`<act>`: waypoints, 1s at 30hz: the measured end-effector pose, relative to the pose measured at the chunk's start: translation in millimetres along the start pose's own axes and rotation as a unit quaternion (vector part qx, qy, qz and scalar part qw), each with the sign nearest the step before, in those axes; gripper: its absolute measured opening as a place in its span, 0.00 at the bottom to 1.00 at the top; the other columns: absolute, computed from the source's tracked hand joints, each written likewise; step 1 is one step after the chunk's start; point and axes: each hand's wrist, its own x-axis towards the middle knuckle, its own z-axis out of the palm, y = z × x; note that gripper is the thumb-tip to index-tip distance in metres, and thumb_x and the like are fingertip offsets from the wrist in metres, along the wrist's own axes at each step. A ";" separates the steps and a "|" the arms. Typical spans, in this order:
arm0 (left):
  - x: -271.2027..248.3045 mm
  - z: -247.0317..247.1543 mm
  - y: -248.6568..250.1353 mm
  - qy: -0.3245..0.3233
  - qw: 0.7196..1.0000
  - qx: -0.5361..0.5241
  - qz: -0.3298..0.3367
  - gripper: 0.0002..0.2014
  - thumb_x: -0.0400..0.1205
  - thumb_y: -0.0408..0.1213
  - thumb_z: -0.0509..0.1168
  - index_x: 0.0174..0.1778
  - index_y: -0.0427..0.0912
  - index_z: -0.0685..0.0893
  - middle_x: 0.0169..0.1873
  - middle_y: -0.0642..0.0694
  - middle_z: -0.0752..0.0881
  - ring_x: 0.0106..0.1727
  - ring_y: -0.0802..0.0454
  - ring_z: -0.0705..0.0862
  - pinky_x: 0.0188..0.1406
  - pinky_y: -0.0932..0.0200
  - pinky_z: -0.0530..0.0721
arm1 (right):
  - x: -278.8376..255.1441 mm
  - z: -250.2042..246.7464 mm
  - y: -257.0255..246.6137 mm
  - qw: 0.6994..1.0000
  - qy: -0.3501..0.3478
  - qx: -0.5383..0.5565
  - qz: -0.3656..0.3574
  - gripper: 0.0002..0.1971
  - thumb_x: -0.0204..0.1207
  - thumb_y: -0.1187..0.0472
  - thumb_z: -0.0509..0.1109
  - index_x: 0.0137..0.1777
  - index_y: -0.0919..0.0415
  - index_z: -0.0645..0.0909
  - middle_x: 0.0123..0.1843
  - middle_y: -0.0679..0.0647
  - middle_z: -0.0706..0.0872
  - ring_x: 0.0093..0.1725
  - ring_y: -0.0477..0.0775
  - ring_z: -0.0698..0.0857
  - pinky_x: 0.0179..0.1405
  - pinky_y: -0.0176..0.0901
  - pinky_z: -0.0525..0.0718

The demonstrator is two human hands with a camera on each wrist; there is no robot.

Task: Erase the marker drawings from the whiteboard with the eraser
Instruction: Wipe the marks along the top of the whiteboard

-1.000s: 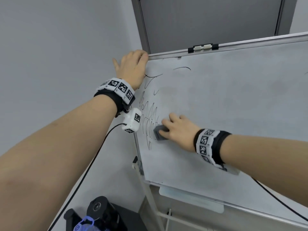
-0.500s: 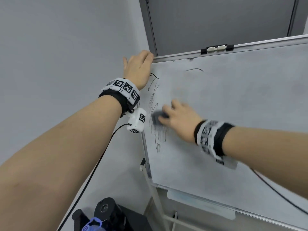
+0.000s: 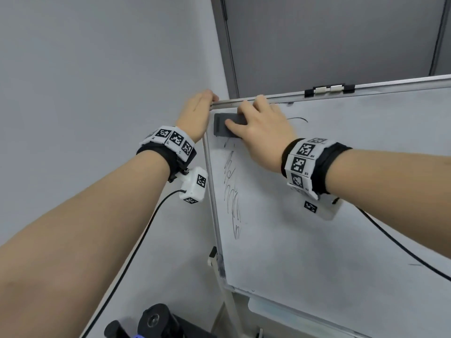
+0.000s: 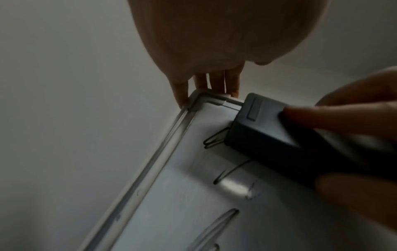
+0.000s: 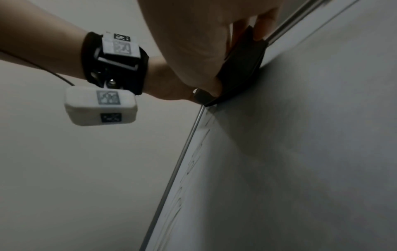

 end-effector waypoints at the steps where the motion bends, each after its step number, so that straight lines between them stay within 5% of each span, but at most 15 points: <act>1: -0.7 0.3 -1.6 0.006 1.000 -0.009 0.002 0.19 0.89 0.38 0.48 0.58 0.40 0.85 0.54 0.49 0.83 0.59 0.53 0.79 0.67 0.55 0.74 | 1.2 -0.1 -2.2 1.000 0.000 0.000 0.000 0.24 0.65 0.71 0.67 0.62 0.58 0.82 0.54 0.63 0.78 0.50 0.65 0.73 0.37 0.51 0.63; 4: -3.3 4.1 -5.1 0.014 0.999 0.016 0.032 0.20 0.89 0.36 0.47 0.61 0.39 0.85 0.59 0.46 0.85 0.62 0.52 0.79 0.64 0.62 0.72 | -24.0 12.4 -25.9 0.997 -0.047 0.029 -0.061 0.21 0.64 0.70 0.63 0.56 0.58 0.83 0.54 0.61 0.77 0.49 0.64 0.72 0.36 0.51 0.63; 8: -0.1 6.2 -2.2 -0.002 0.998 0.023 0.054 0.24 0.84 0.43 0.46 0.60 0.39 0.86 0.59 0.45 0.86 0.61 0.50 0.81 0.64 0.61 0.74 | -72.0 28.5 -62.6 0.956 -0.243 0.010 -0.161 0.14 0.67 0.64 0.69 0.53 0.54 0.83 0.57 0.55 0.76 0.55 0.62 0.70 0.38 0.50 0.65; 11: 0.6 1.1 -1.7 -0.007 0.999 0.010 0.030 0.25 0.83 0.44 0.45 0.59 0.40 0.87 0.59 0.45 0.88 0.63 0.49 0.82 0.70 0.55 0.75 | -42.5 20.8 -52.1 0.975 -0.183 -0.003 -0.123 0.14 0.62 0.67 0.67 0.47 0.54 0.85 0.51 0.56 0.79 0.50 0.63 0.74 0.35 0.49 0.67; 14: 0.6 -2.7 -2.7 -0.012 1.000 -0.011 0.013 0.26 0.83 0.46 0.46 0.59 0.39 0.88 0.59 0.45 0.88 0.63 0.50 0.83 0.70 0.57 0.76 | 9.0 4.4 -31.0 0.998 -0.049 0.028 -0.013 0.20 0.64 0.70 0.58 0.52 0.58 0.84 0.54 0.61 0.80 0.51 0.66 0.76 0.36 0.51 0.68; 16: -0.4 -2.0 -2.7 -0.018 0.999 -0.043 -0.005 0.26 0.80 0.50 0.48 0.56 0.42 0.89 0.56 0.45 0.90 0.61 0.47 0.85 0.68 0.49 0.80 | 28.4 -5.7 -25.2 0.999 -0.024 0.021 0.018 0.23 0.66 0.68 0.52 0.54 0.58 0.84 0.56 0.61 0.80 0.52 0.67 0.76 0.38 0.51 0.65; 18: -1.0 0.6 -4.0 -0.011 0.999 -0.045 -0.006 0.24 0.79 0.49 0.49 0.53 0.43 0.89 0.55 0.45 0.90 0.60 0.45 0.85 0.65 0.42 0.82 | 27.8 -5.3 -27.1 0.999 -0.042 0.009 0.003 0.27 0.66 0.68 0.45 0.55 0.58 0.83 0.58 0.60 0.79 0.54 0.67 0.75 0.38 0.51 0.63; 22: 1.4 6.3 -3.4 0.007 1.000 -0.006 0.023 0.20 0.84 0.39 0.50 0.56 0.40 0.88 0.55 0.47 0.88 0.60 0.49 0.82 0.64 0.62 0.76 | -22.3 13.2 -54.7 0.989 -0.128 0.006 -0.069 0.25 0.64 0.68 0.49 0.55 0.58 0.83 0.56 0.57 0.79 0.54 0.65 0.75 0.35 0.50 0.63; 25: 1.6 10.9 -3.1 0.002 0.999 0.033 0.038 0.21 0.84 0.43 0.49 0.55 0.41 0.88 0.53 0.49 0.85 0.57 0.53 0.79 0.57 0.72 0.72 | -58.3 21.8 -75.6 0.966 -0.227 0.012 -0.123 0.24 0.67 0.71 0.51 0.59 0.59 0.80 0.61 0.56 0.75 0.59 0.66 0.72 0.38 0.51 0.63; 30: 4.6 13.7 -12.6 0.010 0.973 0.218 0.072 0.27 0.79 0.57 0.41 0.56 0.52 0.83 0.59 0.50 0.84 0.64 0.45 0.77 0.70 0.42 0.70 | -1.4 3.3 -37.0 0.995 -0.099 0.011 -0.005 0.28 0.65 0.69 0.49 0.62 0.56 0.80 0.61 0.59 0.76 0.58 0.66 0.72 0.39 0.52 0.63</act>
